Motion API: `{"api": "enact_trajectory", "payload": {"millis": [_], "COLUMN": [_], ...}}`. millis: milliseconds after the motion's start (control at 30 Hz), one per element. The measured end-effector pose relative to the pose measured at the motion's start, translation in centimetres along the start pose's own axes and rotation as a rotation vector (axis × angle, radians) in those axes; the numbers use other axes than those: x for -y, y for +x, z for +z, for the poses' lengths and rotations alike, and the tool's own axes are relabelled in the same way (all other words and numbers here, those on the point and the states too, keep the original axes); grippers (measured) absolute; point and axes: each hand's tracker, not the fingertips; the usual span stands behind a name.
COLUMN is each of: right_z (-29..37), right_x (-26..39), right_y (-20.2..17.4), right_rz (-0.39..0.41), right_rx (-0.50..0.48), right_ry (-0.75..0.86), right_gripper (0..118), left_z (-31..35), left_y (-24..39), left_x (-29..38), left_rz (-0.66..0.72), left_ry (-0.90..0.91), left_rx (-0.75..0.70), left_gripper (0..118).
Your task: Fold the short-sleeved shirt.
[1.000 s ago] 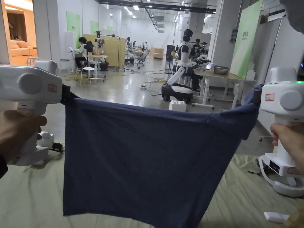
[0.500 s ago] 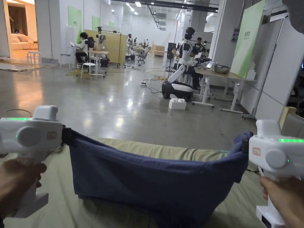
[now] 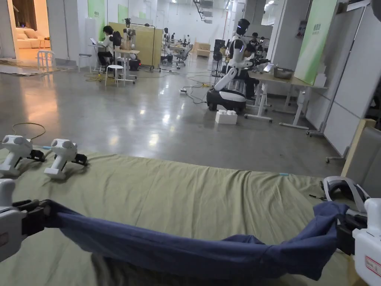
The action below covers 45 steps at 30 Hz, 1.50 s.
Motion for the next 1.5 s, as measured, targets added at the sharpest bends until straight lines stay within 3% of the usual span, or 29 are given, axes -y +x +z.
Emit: {"api": "enact_trajectory", "payload": {"millis": [333,667,800,933,1000,1033,1067,1133,1167,1233,1500], "right_z": [6.7,-0.9,-4.0,-5.3,-5.7,-5.8,-5.2,-4.9,-4.8,-4.5,-4.8], "right_x": [4.5,16.9,21.1,23.1,23.3,23.1,22.4,21.4,20.7,19.5,14.3], "right_y": [-1.8,-3.4,-4.3,-4.9,-5.1,-5.2,-5.4,-5.7,-6.0,-6.2,-9.7], "right_rz": [0.022,0.036,0.077,0.093,0.095,0.095,0.087,0.071,0.061,0.03,-0.064], "right_rx": [0.014,-0.024,-0.021,-0.011,-0.008,-0.008,-0.008,-0.015,-0.019,-0.035,-0.057], "right_ry": [-0.11,-0.461,-0.602,-0.648,-0.656,-0.659,-0.652,-0.611,-0.559,-0.441,-0.081], "right_gripper": [6,6,6,8,16,29,47,74,74,78,83], "left_z": [5.9,-0.7,-3.1,-3.8,-3.9,-4.0,-3.8,-3.6,-3.5,-3.1,-2.8], "left_y": [-0.9,-0.1,0.5,1.0,1.1,1.1,0.8,1.0,1.0,1.4,4.8], "left_x": [5.3,15.3,18.3,19.6,19.6,19.6,19.2,18.3,17.7,16.5,12.0], "left_rz": [-0.029,-0.042,-0.05,-0.067,-0.051,-0.042,-0.032,-0.012,-0.004,-0.001,-0.029], "left_ry": [-0.113,-0.488,-0.618,-0.653,-0.653,-0.652,-0.642,-0.599,-0.564,-0.489,-0.152], "left_rx": [-0.025,-0.032,-0.056,-0.091,-0.113,-0.121,-0.116,-0.116,-0.113,-0.111,-0.05], "left_gripper": [4,4,4,4,5,8,19,57,57,68,67]}}
